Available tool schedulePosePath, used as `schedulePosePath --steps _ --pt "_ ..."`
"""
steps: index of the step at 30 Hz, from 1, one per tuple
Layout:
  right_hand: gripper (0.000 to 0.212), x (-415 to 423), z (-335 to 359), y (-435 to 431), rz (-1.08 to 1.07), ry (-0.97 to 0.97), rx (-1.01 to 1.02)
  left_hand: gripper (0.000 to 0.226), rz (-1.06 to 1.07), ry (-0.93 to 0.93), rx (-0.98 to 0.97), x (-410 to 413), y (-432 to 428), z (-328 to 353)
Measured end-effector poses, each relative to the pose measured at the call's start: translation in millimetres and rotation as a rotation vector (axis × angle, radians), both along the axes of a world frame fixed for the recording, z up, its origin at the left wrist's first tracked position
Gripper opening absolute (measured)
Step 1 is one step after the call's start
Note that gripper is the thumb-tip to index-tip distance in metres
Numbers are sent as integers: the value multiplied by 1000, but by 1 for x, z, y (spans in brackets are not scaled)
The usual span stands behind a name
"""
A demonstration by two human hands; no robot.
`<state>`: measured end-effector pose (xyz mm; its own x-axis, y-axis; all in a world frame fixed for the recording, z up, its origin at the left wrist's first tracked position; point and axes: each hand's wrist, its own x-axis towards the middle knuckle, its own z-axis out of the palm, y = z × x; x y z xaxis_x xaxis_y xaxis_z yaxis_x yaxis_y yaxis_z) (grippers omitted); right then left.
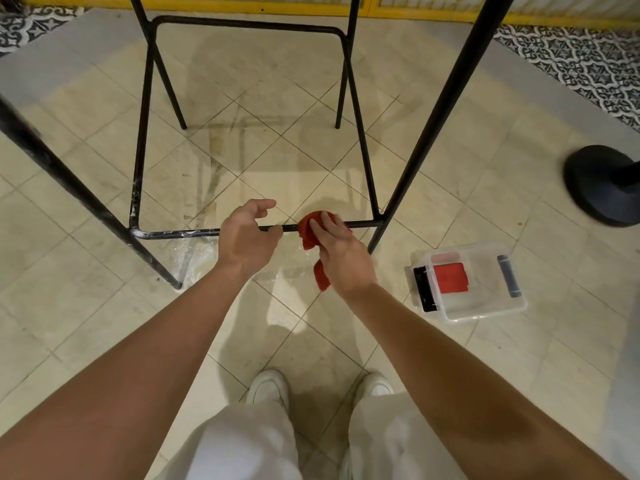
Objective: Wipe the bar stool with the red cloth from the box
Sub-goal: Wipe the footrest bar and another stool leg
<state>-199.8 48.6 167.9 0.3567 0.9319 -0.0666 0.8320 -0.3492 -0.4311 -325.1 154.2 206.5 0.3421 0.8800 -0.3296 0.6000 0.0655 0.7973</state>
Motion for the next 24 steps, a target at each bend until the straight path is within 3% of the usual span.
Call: schedulePosePath --steps 4,10,15,19,22,24 --pt "49 27 5 -3 114 -74 -109 34 10 -34 -48 0 1 1" --pt "48 24 -5 -5 -198 -114 -43 33 6 -35 -54 2 3 1" --pt "47 31 1 -8 -37 -124 -75 33 -77 -1 -24 12 -6 4" --pt "55 48 3 -23 -115 -228 -155 33 -81 -9 -28 14 -8 4" --pt "51 34 4 -15 -160 -181 -162 32 -36 -19 -67 10 -5 3" --pt "53 18 3 -7 -63 -147 -126 32 -13 -15 -68 7 -3 3"
